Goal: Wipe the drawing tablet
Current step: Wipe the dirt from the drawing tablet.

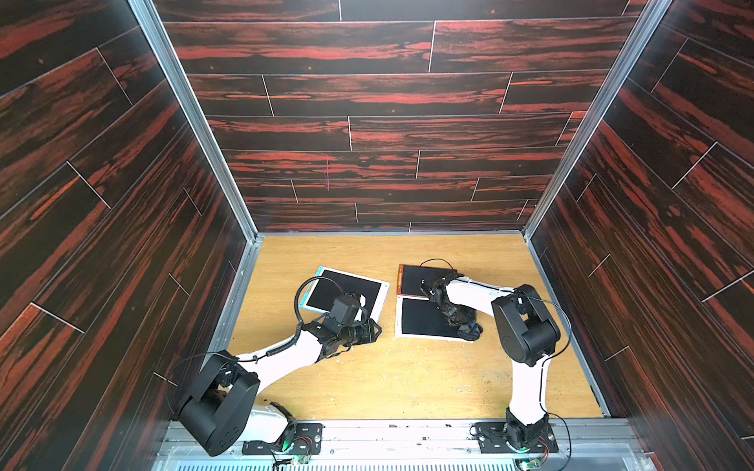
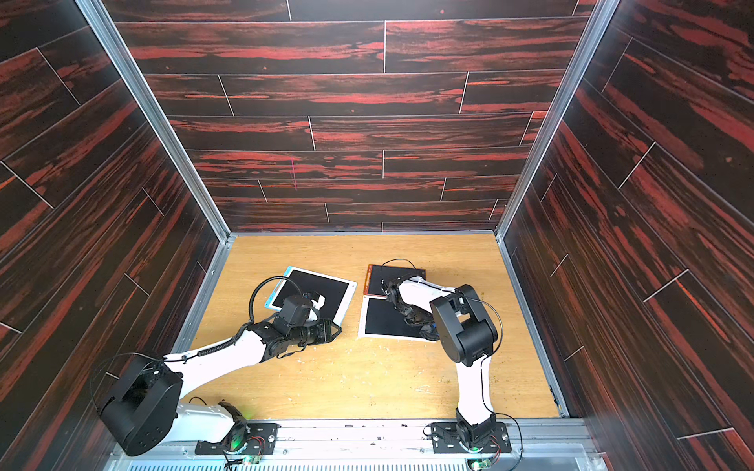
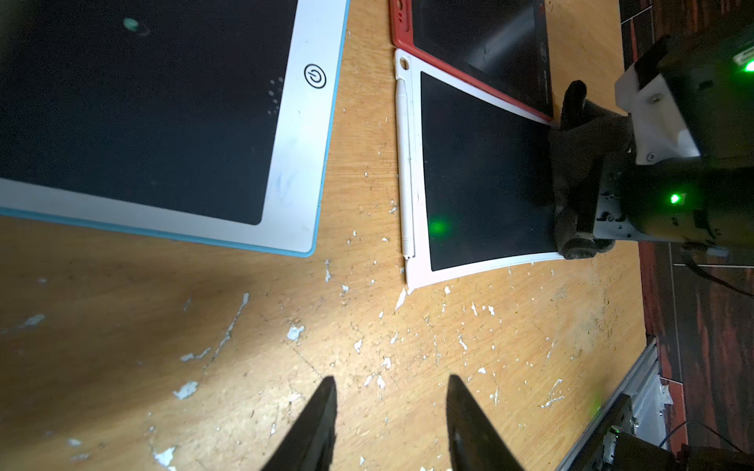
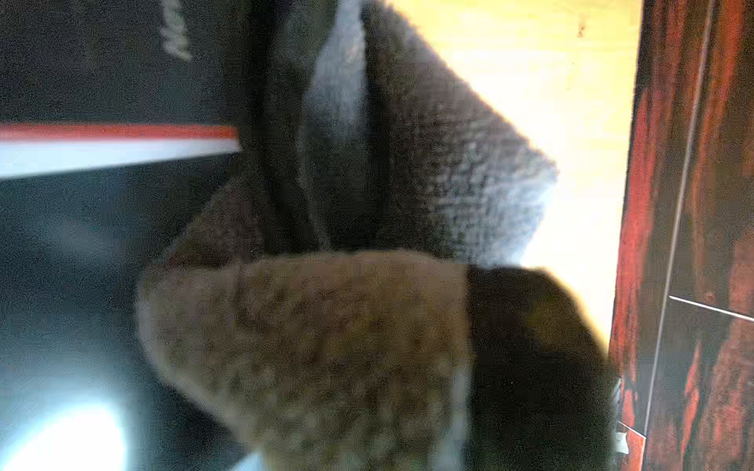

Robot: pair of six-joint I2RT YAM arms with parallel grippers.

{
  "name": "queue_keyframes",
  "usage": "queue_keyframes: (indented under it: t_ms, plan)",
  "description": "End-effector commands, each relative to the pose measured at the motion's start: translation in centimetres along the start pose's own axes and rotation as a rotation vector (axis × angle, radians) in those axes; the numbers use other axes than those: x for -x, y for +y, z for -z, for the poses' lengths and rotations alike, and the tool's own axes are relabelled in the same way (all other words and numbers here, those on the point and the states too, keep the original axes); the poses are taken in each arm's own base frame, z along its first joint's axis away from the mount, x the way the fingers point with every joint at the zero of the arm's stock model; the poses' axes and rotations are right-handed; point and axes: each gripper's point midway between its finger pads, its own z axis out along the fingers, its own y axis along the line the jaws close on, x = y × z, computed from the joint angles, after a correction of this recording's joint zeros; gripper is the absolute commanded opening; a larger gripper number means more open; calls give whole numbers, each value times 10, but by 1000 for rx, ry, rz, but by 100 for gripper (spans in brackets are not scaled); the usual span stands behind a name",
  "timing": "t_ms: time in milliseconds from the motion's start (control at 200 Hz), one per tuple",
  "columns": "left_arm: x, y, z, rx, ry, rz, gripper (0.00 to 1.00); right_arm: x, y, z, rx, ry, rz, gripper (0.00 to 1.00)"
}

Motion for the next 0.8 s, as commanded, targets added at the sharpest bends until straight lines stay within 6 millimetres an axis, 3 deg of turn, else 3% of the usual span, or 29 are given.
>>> queue_keyframes:
  t_ms: [0,261,431,546,661,797]
  plan:
    - [5,-9,2,-16,-3,-11,45,-1,63,9,273,39,15,0]
    - [3,-4,0,-2,0,-3,45,1,122,46,391,31,117,0]
    - [1,-4,-1,-4,10,-1,45,-6,170,74,524,57,174,0]
    - [-1,-3,0,-1,15,-4,45,-12,191,86,627,93,190,0]
    - [0,-4,3,7,14,-14,45,-16,181,74,619,120,179,0]
    - [4,-6,2,3,9,-16,45,-24,128,37,582,157,78,0]
